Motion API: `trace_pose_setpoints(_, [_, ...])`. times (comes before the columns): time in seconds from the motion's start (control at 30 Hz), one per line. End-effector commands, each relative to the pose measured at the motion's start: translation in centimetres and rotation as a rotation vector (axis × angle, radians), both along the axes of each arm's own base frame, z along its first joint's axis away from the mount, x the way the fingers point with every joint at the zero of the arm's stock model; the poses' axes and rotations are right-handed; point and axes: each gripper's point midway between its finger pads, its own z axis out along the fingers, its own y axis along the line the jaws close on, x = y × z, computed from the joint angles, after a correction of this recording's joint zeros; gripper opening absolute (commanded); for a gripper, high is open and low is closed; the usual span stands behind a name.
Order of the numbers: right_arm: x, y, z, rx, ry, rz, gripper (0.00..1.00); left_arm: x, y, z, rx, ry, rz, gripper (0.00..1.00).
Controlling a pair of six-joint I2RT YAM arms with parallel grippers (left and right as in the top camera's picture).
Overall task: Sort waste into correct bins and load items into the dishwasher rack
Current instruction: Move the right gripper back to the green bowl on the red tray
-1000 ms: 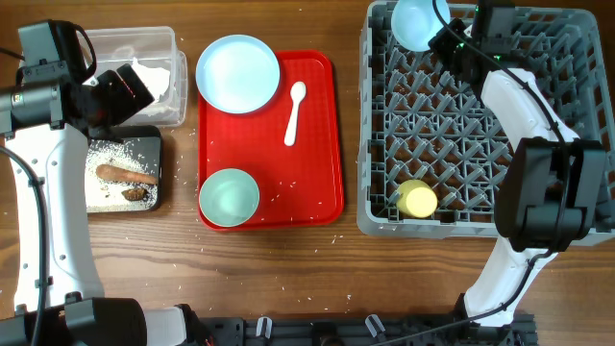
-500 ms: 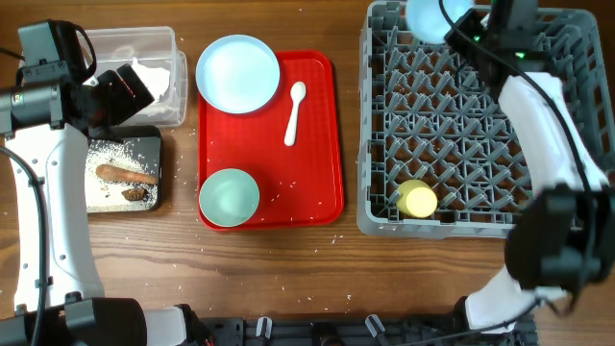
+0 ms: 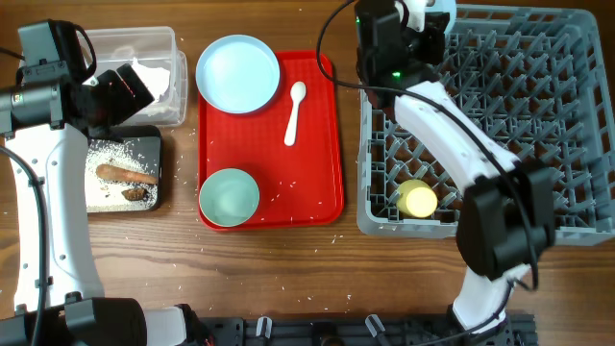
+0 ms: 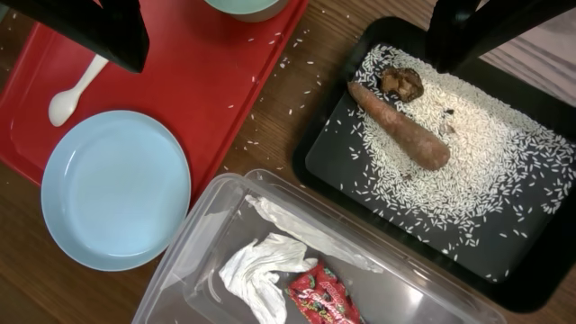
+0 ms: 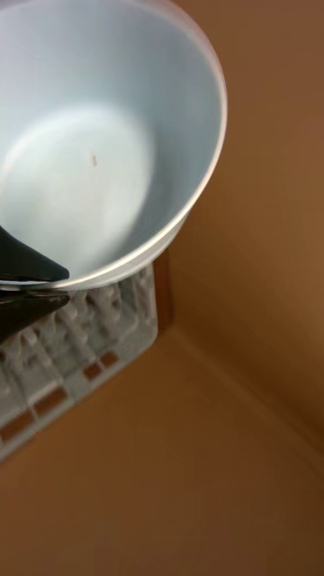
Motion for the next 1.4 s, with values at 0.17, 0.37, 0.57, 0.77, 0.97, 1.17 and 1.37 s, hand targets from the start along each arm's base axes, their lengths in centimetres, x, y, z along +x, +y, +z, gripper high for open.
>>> trace_pose_setpoints(0.17, [0.7,-0.3,-4.4,-0.188,0.196,-0.043,0.04,0.1,0.3,0.8,0.008,-0.023,0.011,1.0])
trace_pose_setpoints(0.37, [1.6,1.4,-6.1,-0.182,0.247,0.053,0.04,0.1,0.3,0.8,0.008,-0.023,0.011,1.0])
trace_pose_setpoints(0.57, [2.5,3.7,-7.5,-0.174,0.318,0.196,0.04,0.1,0.3,0.8,0.008,-0.023,0.012,1.0])
trace_pose_setpoints(0.77, [2.1,5.3,-8.3,-0.183,0.358,0.244,0.28,0.1,0.3,0.8,0.008,-0.023,0.012,1.0])
trace_pose_setpoints(0.97, [1.1,9.6,-8.4,-0.226,0.384,0.332,0.31,0.1,0.3,0.8,0.008,-0.023,0.012,1.0])
trace_pose_setpoints(1.17, [0.6,9.9,-5.4,-0.211,0.279,0.284,0.56,0.1,0.3,0.8,0.008,-0.022,0.011,1.0])
trace_pose_setpoints(1.37, [-1.7,15.6,-4.0,0.19,0.235,0.567,0.54,0.1,0.3,0.8,0.008,-0.023,0.012,1.0])
